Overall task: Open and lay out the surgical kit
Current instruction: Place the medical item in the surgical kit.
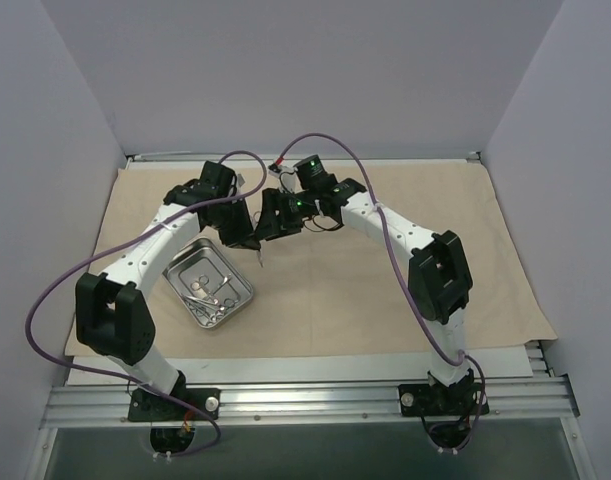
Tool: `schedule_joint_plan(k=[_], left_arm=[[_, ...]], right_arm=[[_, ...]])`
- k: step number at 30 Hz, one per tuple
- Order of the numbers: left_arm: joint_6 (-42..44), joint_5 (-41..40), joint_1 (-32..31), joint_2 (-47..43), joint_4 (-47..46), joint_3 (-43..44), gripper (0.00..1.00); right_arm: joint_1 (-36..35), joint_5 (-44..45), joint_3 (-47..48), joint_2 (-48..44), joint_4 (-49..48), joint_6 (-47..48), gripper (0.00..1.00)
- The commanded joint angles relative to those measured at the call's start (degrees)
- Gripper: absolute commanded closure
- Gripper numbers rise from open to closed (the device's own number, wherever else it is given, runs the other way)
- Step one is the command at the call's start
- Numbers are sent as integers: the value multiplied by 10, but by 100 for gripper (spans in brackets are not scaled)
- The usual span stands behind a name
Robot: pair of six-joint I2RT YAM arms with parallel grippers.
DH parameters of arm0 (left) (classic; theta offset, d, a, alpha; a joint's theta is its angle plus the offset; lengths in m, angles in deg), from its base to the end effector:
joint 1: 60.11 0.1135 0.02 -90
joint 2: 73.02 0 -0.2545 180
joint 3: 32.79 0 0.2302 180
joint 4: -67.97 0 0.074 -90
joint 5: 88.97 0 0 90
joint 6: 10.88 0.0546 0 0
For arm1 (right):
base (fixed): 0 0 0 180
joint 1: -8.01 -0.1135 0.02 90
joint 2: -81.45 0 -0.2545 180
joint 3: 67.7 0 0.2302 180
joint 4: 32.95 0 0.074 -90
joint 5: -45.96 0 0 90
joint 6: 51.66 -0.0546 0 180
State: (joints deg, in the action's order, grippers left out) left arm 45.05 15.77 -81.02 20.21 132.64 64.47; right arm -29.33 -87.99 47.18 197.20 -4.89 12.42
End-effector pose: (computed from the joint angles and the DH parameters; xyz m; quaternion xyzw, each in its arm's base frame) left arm 0.2997 -0.1294 0.2733 -0.0776 0.9568 -0.2261 0.1657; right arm 0.3427 0.3091 0.2844 -0.2686 0.7759 0.5215 0.2321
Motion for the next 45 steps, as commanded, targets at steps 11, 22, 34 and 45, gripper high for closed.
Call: schedule_joint_plan(k=[11,22,34,45], left_arm=[[7,16,-21,4,-22,38,98],[-2,41,-26,2,-38,31,98],[7,37,-28,3,-36,35,98],[17,36,-23,2,-25,28,83]], right_arm=[[17,47,-11,-7,-37,-28,58],[20,45,-22,-4,-108,-81,64],[11,55,-29,-5,-103,-84,75],[22,53,-51,-12,-103,-84,100]])
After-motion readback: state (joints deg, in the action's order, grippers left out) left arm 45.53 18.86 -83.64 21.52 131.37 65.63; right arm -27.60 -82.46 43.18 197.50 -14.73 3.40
